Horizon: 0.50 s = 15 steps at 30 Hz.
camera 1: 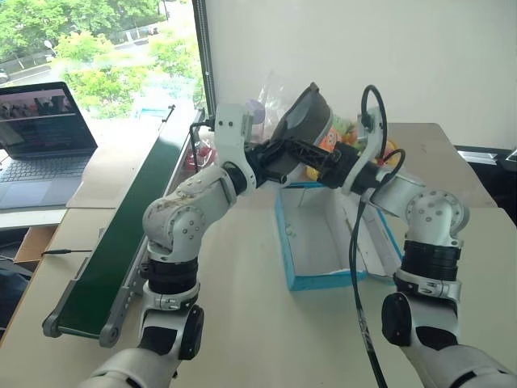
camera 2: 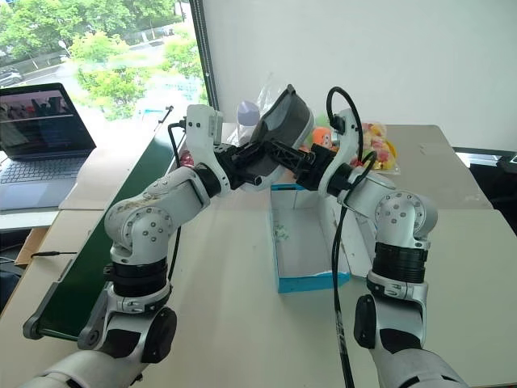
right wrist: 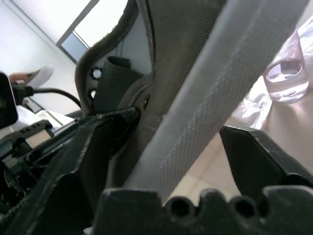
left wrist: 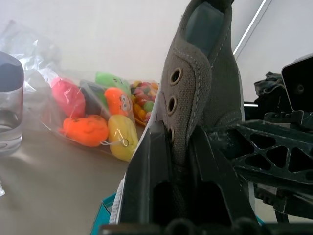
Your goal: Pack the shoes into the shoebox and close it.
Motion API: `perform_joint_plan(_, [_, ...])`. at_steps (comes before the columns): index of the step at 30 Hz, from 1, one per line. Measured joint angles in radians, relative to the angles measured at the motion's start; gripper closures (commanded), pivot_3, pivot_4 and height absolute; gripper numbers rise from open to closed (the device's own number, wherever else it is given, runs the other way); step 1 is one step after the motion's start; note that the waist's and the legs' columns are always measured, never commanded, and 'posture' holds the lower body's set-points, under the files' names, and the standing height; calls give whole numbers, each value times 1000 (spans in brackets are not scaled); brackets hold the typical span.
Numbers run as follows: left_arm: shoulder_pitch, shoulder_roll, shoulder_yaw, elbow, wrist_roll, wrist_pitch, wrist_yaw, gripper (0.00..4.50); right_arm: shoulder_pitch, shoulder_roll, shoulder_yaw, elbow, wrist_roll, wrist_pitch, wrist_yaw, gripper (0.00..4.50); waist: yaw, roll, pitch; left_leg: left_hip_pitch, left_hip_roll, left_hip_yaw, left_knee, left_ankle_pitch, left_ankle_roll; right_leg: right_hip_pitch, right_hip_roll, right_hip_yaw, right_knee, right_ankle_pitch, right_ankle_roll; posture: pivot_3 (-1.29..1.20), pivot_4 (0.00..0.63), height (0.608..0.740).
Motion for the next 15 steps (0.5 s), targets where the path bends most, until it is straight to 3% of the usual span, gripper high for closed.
perform_joint_plan(6, [1, 10, 1, -11, -15, 12, 1, 4500, 0, 5, -4, 2, 1, -25, -8, 3637, -2, 0, 0, 0, 0, 0, 0, 0, 0, 0, 0, 0, 0, 0, 0, 0, 150, 740])
perform_joint_plan(8, [-1, 25, 1, -11, -24, 16, -6, 4500, 0, 13, -2, 3, 2, -34, -7, 4081, -3, 0, 0, 0, 0, 0, 0, 0, 0, 0, 0, 0, 0, 0, 0, 0, 150, 740])
perform_joint_plan(10, [-7, 46, 2, -11, -30, 24, -20, 3572, 0, 21, 0, 5, 3, -41, -7, 4112, -4, 0, 0, 0, 0, 0, 0, 0, 0, 0, 1, 0, 0, 0, 0, 0, 150, 740])
perform_joint_plan(14, [-17, 127, 19, -11, -65, 52, -77, 2227, 0, 14, 0, 9, -2, -60, -7, 4146, -8, 0, 0, 0, 0, 0, 0, 0, 0, 0, 0, 0, 0, 0, 0, 0, 150, 740])
perform_joint_plan(15, [-23, 168, 13, -11, -66, 55, -104, 2189, 0, 11, 1, 11, -3, -62, -7, 4150, -9, 0, 0, 0, 0, 0, 0, 0, 0, 0, 1, 0, 0, 0, 0, 0, 150, 740])
